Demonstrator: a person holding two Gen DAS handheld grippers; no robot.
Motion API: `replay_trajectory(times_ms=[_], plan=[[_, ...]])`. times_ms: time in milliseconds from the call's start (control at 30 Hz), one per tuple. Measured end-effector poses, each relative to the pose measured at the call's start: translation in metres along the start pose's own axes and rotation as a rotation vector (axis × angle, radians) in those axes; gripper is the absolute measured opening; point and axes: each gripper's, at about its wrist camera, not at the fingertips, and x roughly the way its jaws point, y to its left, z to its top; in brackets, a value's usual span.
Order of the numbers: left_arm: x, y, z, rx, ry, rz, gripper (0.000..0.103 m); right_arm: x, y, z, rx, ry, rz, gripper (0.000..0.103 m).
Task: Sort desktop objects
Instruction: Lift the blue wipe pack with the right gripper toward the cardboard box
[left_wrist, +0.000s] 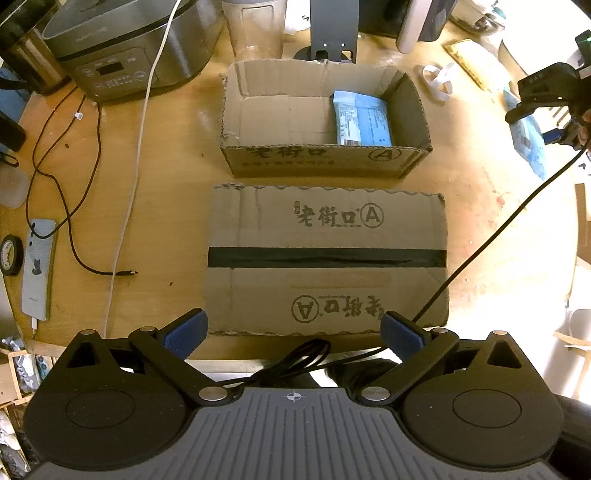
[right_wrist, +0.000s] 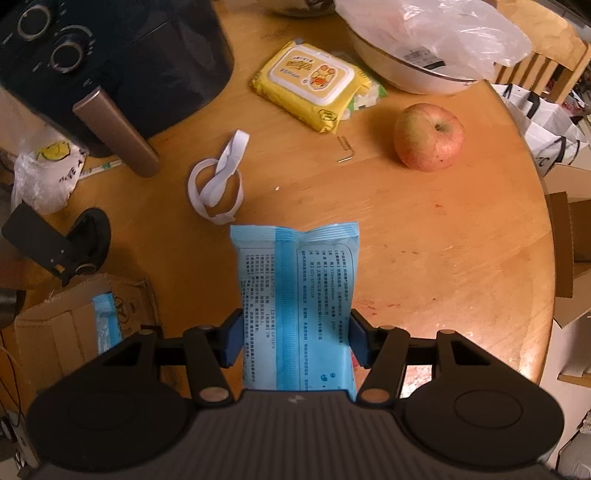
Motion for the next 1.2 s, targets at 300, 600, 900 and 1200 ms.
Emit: replay_trajectory(times_ms=[300, 600, 900, 1200], plan=[[-0.001, 0.005, -0.002, -0.006, -0.002, -0.002, 0.103, 0.002, 0.008, -0.003, -0.030, 0.006, 0.013, 0.055], [-0.002, 0.011, -0.003, -0.006, -0.006, -0.003, 0.103, 0.001, 0.020, -0.002, -0.056, -0.005, 0.024, 0.055], [-0.003, 0.019, -0.005, -0.015, -0.006, -0.003, 0.103, 0.002, 0.034, -0.005, -0.085, -0.006, 0.024, 0.056], [-0.004, 0.026, -0.007, -0.021, -0.008, -0.005, 0.103, 0.000, 0.051, -0.007, -0.111, -0.018, 0.027, 0.056]])
